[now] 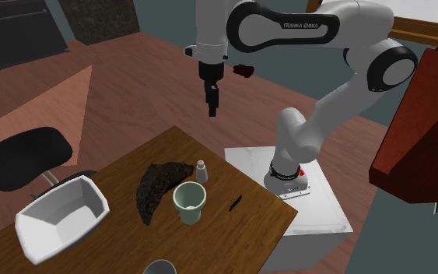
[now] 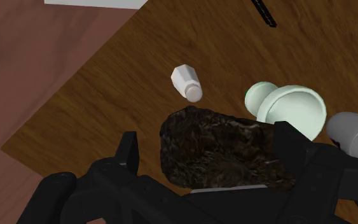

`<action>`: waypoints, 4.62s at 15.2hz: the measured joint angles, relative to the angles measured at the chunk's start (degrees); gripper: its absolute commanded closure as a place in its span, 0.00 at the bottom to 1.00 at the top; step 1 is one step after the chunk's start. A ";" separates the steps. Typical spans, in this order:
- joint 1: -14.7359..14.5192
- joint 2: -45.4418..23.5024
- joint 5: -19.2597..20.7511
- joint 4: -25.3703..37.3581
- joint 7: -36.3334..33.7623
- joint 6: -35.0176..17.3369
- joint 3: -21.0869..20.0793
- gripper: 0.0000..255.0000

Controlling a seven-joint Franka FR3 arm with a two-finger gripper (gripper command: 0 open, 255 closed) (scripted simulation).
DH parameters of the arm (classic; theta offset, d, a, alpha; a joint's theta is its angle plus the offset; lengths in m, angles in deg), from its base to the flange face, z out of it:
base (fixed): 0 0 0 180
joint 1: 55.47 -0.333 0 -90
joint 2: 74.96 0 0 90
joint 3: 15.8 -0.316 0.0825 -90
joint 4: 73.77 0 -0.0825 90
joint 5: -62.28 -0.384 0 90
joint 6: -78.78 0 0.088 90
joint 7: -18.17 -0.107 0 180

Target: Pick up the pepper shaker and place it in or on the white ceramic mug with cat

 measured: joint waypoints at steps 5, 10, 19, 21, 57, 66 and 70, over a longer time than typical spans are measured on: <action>0.47 -0.49 -0.87 -4.94 -2.94 -4.88 -1.40 0.00; 1.13 -2.74 -2.31 -13.26 -7.28 -14.54 -3.42 0.00; 1.30 -13.26 -5.61 -21.76 -15.13 -32.22 -7.38 0.00; 1.27 -14.88 -5.93 -22.65 -15.47 -34.68 -7.63 0.00; 1.27 -12.50 -5.68 -20.39 -16.46 -30.14 -7.75 1.00; 1.44 -9.82 -5.08 -15.08 -17.35 -22.20 -7.52 1.00; 1.60 -9.17 -4.76 -12.31 -17.52 -18.77 -7.24 1.00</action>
